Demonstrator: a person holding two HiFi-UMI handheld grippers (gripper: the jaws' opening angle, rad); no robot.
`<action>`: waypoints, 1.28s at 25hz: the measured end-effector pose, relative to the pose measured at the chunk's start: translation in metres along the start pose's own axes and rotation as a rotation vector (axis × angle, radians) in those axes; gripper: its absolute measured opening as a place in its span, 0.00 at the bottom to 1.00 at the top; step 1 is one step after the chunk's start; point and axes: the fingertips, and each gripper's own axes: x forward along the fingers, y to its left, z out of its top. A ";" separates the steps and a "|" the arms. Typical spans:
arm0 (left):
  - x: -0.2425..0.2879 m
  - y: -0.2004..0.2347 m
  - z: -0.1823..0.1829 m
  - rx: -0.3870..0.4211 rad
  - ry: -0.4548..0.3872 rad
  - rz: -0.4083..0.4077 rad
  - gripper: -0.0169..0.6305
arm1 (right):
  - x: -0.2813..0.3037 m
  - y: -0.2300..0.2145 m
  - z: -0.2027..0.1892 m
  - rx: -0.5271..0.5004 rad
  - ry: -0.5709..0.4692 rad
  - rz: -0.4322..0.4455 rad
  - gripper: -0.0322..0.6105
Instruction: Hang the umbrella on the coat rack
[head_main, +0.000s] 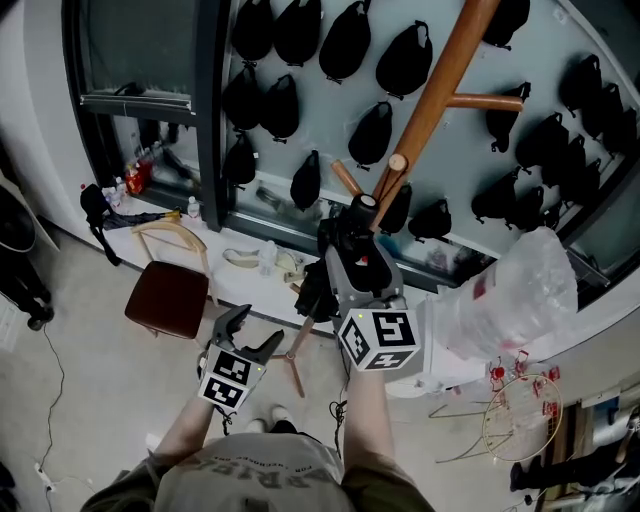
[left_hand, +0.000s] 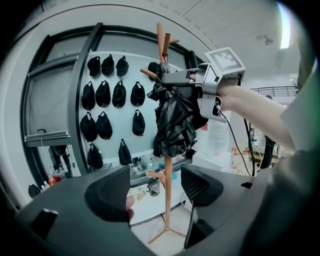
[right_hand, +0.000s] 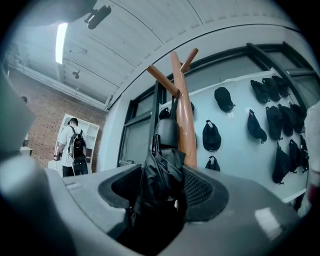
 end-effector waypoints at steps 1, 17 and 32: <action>-0.001 0.000 -0.001 0.001 0.000 -0.002 0.50 | -0.002 0.000 0.000 0.003 -0.004 -0.002 0.43; -0.018 0.003 0.020 -0.021 -0.103 0.032 0.50 | -0.083 -0.008 0.008 -0.009 -0.160 -0.065 0.44; -0.041 -0.001 0.069 0.014 -0.375 0.162 0.50 | -0.141 0.009 -0.038 -0.029 -0.160 -0.121 0.43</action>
